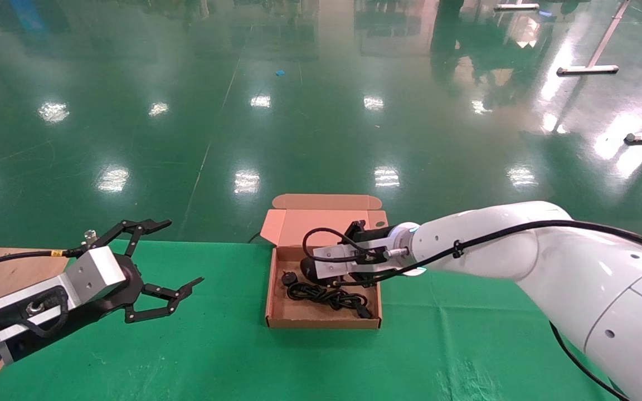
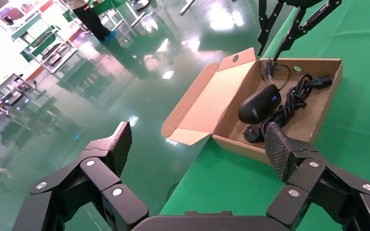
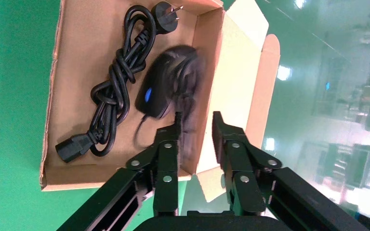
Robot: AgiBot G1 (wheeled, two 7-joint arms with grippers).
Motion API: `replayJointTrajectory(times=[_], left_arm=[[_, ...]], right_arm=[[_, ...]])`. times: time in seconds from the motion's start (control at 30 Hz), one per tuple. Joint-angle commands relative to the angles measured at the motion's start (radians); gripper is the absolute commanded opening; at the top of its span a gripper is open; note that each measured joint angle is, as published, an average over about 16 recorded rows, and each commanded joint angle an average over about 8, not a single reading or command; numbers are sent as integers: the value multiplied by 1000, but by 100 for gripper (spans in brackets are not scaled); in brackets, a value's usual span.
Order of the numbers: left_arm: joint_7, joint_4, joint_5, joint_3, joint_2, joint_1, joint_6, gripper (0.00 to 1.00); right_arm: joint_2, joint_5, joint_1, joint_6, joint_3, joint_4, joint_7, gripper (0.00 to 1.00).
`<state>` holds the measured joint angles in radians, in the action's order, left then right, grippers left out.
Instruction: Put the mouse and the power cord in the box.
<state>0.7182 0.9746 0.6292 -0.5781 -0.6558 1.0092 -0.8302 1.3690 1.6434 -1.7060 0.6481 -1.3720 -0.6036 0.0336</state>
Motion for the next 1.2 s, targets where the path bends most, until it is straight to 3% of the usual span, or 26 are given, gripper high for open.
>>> replayJointTrajectory(times=[0.03, 0.37, 1.2], left_arm=[[1, -1, 1, -1, -1, 1, 0, 100], [-69, 22, 9, 22, 2, 6, -51, 100], [-448, 152, 51, 147, 21, 33, -329, 100]], right_arm=[[2, 1, -2, 4, 2, 1, 1, 100], [-38, -44, 29, 50, 59, -37, -9, 100], [-351, -424, 293, 400, 512, -317, -102, 100]])
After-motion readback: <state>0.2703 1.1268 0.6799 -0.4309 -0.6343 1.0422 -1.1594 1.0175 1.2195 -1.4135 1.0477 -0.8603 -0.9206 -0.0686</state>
